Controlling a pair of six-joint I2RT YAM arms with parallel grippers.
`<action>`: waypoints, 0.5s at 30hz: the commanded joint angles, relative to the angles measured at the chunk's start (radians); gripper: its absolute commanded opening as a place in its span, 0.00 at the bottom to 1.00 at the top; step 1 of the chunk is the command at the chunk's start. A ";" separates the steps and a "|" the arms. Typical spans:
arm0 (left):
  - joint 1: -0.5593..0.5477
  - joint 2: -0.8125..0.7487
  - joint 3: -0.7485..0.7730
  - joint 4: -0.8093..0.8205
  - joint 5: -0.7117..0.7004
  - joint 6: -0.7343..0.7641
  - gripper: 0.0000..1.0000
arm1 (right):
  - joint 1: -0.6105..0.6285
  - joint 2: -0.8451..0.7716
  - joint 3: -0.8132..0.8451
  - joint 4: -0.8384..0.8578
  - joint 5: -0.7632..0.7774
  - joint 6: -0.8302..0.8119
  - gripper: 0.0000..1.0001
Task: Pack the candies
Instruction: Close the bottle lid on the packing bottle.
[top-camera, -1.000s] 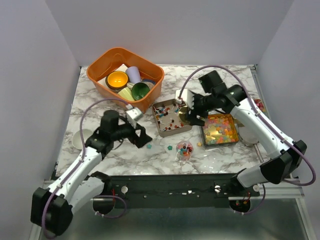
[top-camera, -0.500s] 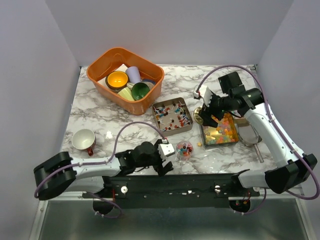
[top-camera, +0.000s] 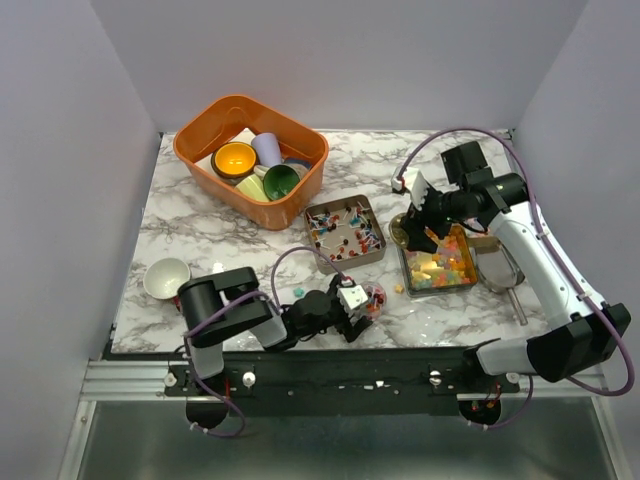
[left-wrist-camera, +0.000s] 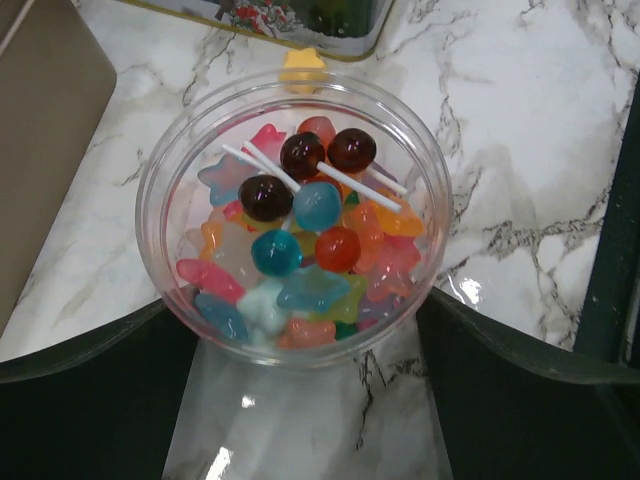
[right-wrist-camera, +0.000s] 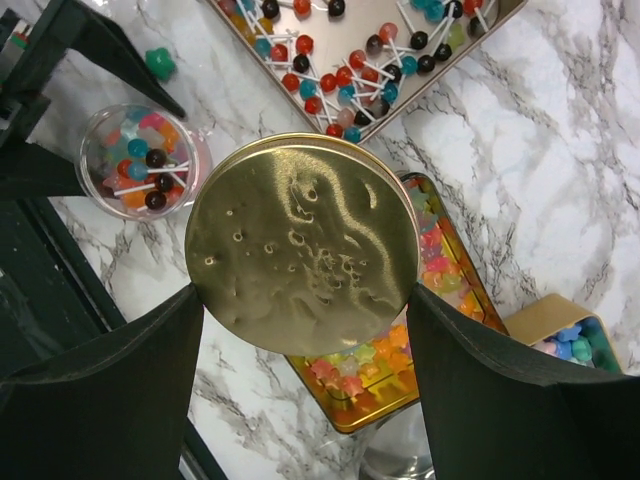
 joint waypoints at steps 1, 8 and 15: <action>-0.006 0.166 -0.008 0.353 -0.040 0.039 0.98 | -0.007 -0.001 -0.055 -0.055 -0.054 -0.066 0.70; -0.006 0.250 0.004 0.440 -0.022 0.028 0.95 | -0.001 -0.052 -0.236 -0.034 -0.187 -0.264 0.70; -0.004 0.224 0.006 0.342 -0.033 0.020 0.86 | 0.156 0.012 -0.313 0.047 -0.231 -0.430 0.70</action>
